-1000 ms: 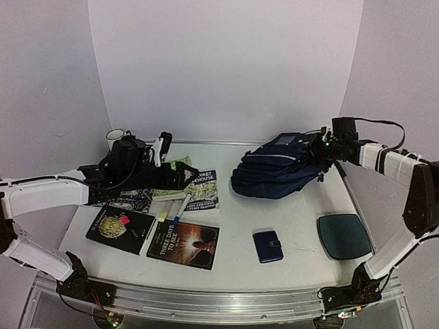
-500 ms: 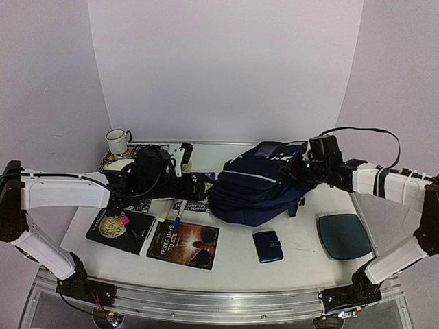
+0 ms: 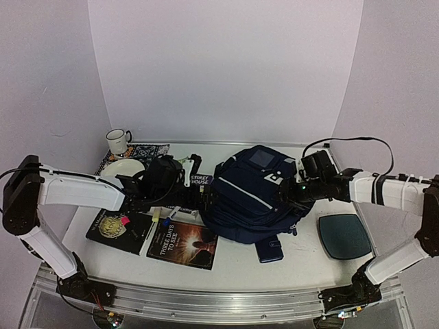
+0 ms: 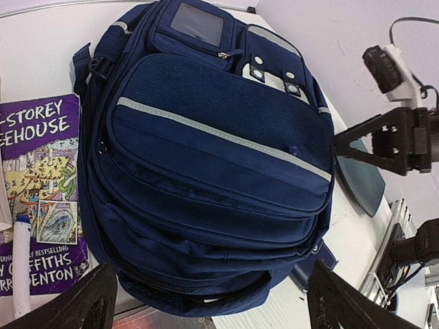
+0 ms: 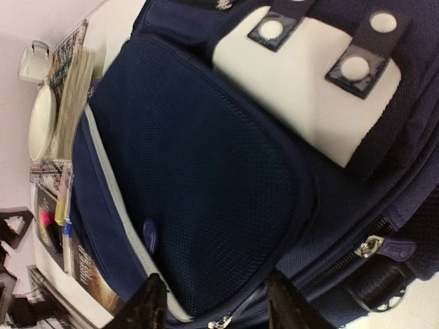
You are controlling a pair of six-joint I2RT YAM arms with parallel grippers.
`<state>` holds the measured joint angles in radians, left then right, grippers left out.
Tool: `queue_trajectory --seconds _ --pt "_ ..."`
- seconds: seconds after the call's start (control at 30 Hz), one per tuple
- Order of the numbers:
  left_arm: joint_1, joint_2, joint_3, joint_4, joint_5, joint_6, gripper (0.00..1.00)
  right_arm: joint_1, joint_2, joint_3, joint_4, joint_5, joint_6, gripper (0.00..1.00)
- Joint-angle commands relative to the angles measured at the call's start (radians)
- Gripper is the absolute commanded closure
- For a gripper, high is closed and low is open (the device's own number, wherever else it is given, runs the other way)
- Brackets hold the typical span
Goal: Pack the student bag
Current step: Place the student bag at the center of the board, then adjust the student bag at the center of the board.
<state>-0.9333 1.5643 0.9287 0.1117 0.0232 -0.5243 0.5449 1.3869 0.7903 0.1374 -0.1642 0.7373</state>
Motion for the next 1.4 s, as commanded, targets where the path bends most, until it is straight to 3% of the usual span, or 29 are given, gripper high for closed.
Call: queue_trajectory --seconds 0.0,0.27,0.4,0.5,0.87,1.37 --pt "-0.002 0.011 0.048 0.040 0.000 0.047 0.02 -0.008 -0.040 0.116 -0.213 -0.012 -0.293 0.39" --pt "-0.004 0.021 0.031 0.043 0.038 0.043 0.02 -0.176 0.033 0.177 -0.293 -0.215 -0.475 0.28" --pt "-0.006 0.031 0.036 0.043 0.055 0.043 0.02 -0.191 0.071 0.156 -0.285 -0.341 -0.514 0.27" --pt "-0.007 0.042 0.045 0.042 0.053 0.047 0.03 -0.191 0.078 0.096 -0.233 -0.407 -0.557 0.22" --pt "-0.007 0.110 0.069 0.044 0.015 0.018 0.03 -0.186 0.121 -0.007 -0.032 -0.478 -0.592 0.02" --pt "-0.010 0.199 0.087 0.058 0.030 -0.052 0.03 -0.094 0.153 -0.039 -0.009 -0.480 -0.624 0.02"
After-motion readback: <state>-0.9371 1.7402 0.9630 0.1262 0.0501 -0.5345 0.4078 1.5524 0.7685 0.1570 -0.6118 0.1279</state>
